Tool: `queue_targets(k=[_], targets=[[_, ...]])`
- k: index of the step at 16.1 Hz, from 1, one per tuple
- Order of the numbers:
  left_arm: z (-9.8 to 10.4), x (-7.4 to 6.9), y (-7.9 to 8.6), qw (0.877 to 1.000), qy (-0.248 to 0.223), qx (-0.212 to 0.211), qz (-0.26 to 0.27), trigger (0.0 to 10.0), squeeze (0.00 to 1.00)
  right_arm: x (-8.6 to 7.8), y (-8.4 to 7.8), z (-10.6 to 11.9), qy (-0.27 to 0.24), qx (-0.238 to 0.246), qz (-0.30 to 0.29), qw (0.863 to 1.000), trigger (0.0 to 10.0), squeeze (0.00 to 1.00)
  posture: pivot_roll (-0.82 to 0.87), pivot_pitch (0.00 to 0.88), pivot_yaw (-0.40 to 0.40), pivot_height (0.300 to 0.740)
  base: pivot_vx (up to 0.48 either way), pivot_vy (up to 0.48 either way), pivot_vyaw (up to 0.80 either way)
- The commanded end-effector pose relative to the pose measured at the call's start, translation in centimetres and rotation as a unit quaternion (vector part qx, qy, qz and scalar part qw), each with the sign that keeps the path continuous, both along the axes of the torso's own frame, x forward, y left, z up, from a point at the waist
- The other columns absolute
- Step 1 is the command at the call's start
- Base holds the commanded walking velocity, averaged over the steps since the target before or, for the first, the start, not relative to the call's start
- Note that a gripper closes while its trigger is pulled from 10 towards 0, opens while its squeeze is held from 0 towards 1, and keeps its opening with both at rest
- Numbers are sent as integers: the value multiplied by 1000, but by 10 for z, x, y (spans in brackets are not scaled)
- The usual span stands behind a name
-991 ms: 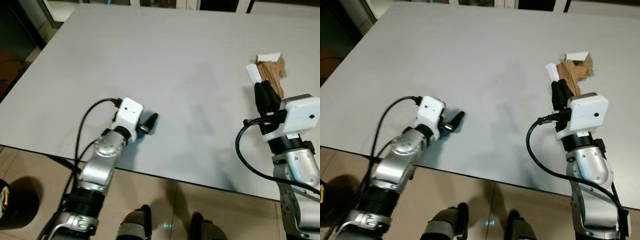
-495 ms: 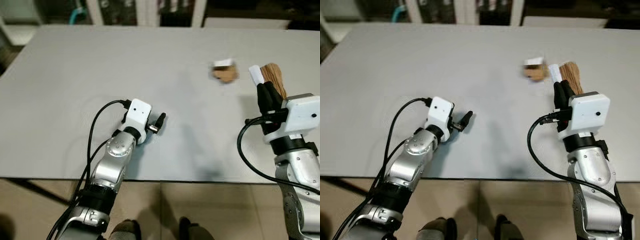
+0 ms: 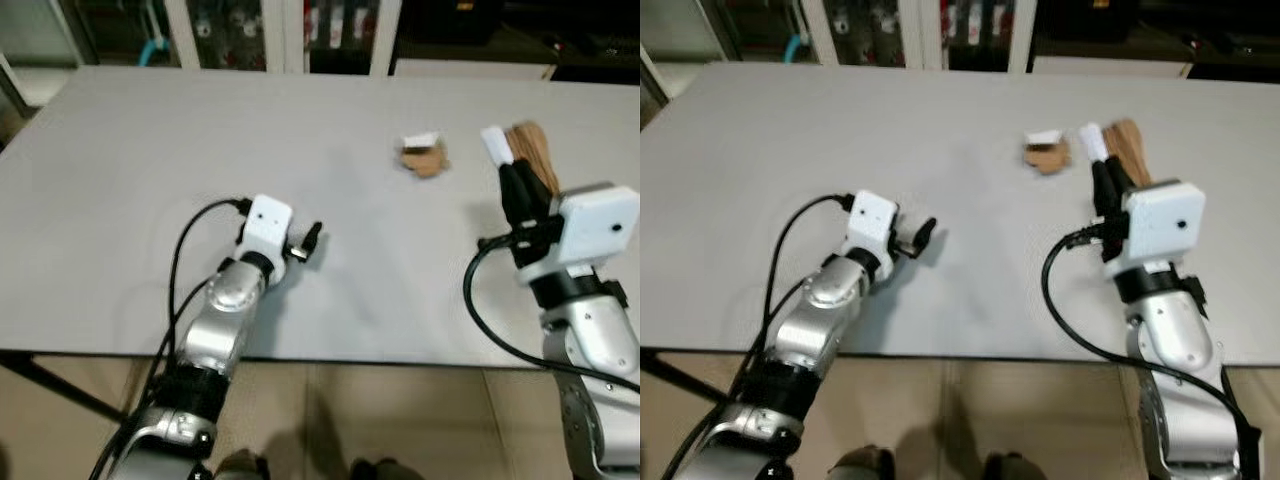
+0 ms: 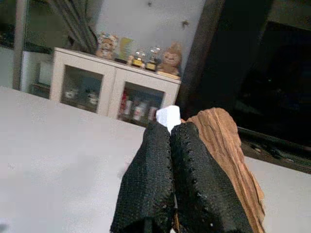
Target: Picking trash to rubbish bin
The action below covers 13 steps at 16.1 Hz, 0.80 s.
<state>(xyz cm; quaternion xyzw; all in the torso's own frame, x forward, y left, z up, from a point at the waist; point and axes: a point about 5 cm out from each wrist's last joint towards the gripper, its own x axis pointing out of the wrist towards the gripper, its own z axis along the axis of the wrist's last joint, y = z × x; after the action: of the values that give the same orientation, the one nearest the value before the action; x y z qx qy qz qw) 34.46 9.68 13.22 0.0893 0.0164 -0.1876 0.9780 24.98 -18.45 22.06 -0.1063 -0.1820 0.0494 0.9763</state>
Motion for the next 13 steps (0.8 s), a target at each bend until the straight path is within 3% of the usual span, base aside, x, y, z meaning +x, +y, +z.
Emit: queue_targets(k=[1, 13], targets=[[2, 1, -2, 1000, -3, 0, -3, 10000, 0, -1, 0, 2, -2, 1, -4, 1000, 10000, 0, 135, 115, -3, 740, 0, -461, 0], [1, 5, -1, 1000, -6, -3, 8, 10000, 0, 6, 7, 2, -5, -12, 5, 1000, 10000, 0, 157, 95, -6, 740, 0, -461, 0]])
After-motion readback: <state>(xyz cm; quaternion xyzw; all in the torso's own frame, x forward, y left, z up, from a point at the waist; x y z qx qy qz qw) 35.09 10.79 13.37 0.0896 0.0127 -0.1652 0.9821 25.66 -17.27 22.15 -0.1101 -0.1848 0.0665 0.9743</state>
